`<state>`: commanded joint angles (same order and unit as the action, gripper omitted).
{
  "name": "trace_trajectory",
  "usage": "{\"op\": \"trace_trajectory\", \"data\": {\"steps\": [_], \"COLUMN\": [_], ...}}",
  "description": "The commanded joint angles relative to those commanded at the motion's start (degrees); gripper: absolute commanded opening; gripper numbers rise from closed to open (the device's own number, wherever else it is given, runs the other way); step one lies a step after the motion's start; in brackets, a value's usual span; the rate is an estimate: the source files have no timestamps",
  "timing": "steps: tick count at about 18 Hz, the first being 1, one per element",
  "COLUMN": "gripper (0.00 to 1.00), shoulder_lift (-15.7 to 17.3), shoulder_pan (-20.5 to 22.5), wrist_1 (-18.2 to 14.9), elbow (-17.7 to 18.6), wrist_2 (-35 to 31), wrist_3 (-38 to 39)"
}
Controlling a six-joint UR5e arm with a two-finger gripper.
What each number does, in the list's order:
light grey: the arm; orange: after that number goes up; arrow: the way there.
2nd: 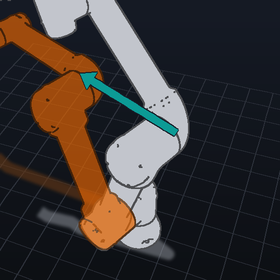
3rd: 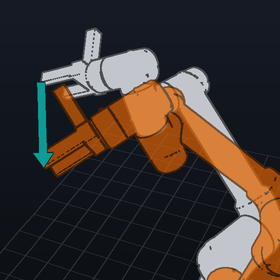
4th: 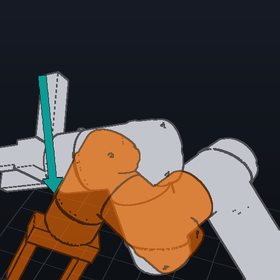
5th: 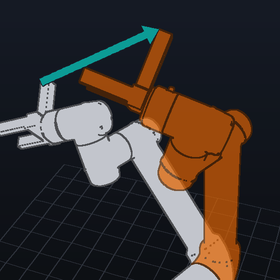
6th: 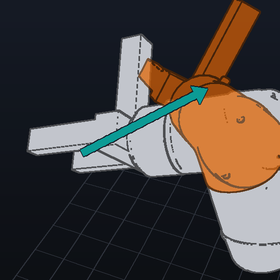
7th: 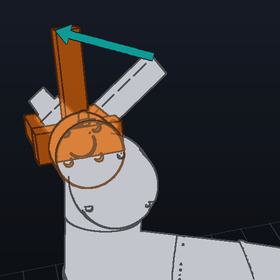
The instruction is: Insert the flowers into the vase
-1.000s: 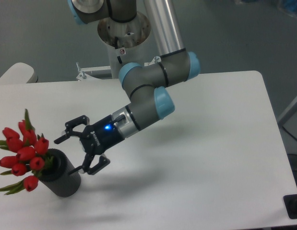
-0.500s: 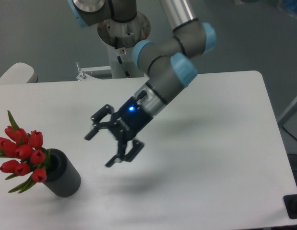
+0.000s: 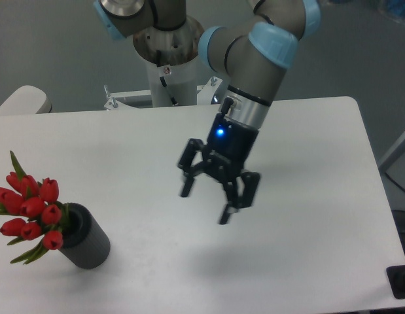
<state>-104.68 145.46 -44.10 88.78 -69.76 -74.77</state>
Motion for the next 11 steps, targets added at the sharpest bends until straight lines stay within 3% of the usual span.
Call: {"op": "trace_trajectory", "data": {"steps": [4,8,11], "gripper": [1.00,1.00,1.00], "shoulder_lift": [-0.44,-1.75,-2.02], "shoulder_pan": [-0.35,-0.53,-0.61], "wrist_1": [-8.88,-11.71,-12.76], "elbow": [-4.74,-7.91,-8.62], "wrist_2": [-9.59,-15.31,-17.07], "wrist_3": [-13.34,-21.80,-23.66]}}
